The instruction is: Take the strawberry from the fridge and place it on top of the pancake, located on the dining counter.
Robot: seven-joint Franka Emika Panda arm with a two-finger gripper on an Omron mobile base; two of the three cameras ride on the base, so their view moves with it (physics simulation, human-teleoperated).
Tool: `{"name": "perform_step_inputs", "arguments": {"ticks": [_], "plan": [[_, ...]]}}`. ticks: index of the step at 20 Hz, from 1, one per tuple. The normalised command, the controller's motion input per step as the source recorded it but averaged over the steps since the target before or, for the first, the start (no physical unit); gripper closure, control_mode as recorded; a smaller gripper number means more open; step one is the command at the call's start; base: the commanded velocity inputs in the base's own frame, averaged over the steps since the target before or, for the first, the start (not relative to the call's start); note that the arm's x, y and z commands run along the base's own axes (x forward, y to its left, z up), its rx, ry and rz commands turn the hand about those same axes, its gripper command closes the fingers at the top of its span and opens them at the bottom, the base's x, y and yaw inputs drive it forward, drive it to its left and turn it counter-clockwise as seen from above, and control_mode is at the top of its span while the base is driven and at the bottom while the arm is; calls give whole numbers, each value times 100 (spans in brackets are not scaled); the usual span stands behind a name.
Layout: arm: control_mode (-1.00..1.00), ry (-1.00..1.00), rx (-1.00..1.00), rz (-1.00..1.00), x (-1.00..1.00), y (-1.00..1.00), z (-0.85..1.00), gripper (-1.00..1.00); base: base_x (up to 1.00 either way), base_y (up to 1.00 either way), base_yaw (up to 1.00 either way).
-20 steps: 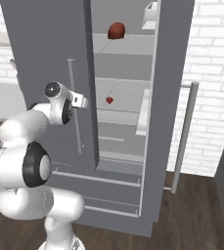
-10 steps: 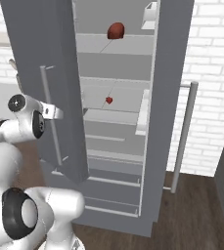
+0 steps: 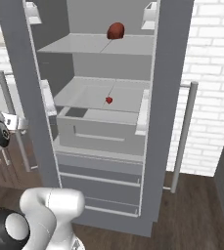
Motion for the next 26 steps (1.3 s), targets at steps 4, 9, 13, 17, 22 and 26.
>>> {"name": "perform_step_inputs", "arguments": {"ticks": [4, 9, 13, 17, 22, 26], "plan": [[-100, 7, 0, 1, -58, 100, -6, 100, 0, 0, 0], [-100, 12, 5, 6, -72, 100, 20, 100, 0, 0, 0], [-100, 2, 11, 8, -97, 95, 23, 100, 0, 0, 0], [-100, -4, 3, 1, -100, 0, 27, 100, 0, 0, 0], [-100, -2, 0, 0, -90, -94, 13, 100, 0, 0, 0], [-100, 13, -4, -3, -14, -99, 45, 100, 0, 0, 0]]}}
